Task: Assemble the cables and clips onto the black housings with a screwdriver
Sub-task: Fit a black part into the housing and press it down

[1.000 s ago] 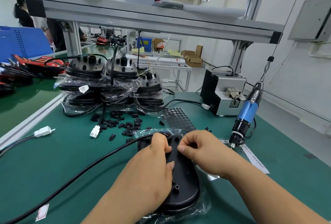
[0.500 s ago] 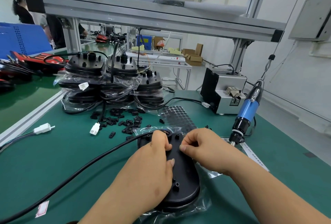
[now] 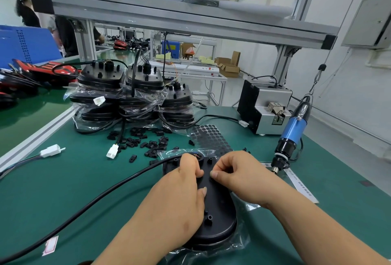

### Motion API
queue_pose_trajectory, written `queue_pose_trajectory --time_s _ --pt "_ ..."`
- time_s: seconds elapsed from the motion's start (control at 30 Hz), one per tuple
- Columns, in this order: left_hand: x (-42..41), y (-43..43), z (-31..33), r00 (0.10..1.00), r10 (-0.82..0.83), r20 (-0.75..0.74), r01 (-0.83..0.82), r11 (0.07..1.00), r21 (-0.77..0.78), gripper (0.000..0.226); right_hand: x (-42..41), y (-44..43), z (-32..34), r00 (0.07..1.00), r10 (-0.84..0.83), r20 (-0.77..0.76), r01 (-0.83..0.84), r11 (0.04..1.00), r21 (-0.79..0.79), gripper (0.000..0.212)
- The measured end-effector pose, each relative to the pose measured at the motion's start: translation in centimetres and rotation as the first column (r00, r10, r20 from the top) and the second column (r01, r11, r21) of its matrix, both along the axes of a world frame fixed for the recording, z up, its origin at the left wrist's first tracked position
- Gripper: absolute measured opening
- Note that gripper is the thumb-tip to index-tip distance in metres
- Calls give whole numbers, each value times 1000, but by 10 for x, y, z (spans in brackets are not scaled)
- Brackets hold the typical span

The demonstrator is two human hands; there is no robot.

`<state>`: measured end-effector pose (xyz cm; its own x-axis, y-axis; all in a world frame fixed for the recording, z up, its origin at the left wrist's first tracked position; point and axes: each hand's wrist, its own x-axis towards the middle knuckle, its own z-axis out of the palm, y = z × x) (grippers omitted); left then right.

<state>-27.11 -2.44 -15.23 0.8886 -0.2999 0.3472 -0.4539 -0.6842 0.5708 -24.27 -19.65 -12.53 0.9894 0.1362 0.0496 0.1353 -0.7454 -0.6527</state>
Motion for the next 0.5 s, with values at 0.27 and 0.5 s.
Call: queue_pose_trajectory --time_s 0.27,0.5 --pt "0 0 -1 1000 -2 1 2 1000 -8 28 0 0 -4 999 -23 34 24 1000 -18 21" --pt "1 0 -1 1000 -9 15 9 1000 -5 28 0 0 -6 998 -37 48 39 999 -35 19"
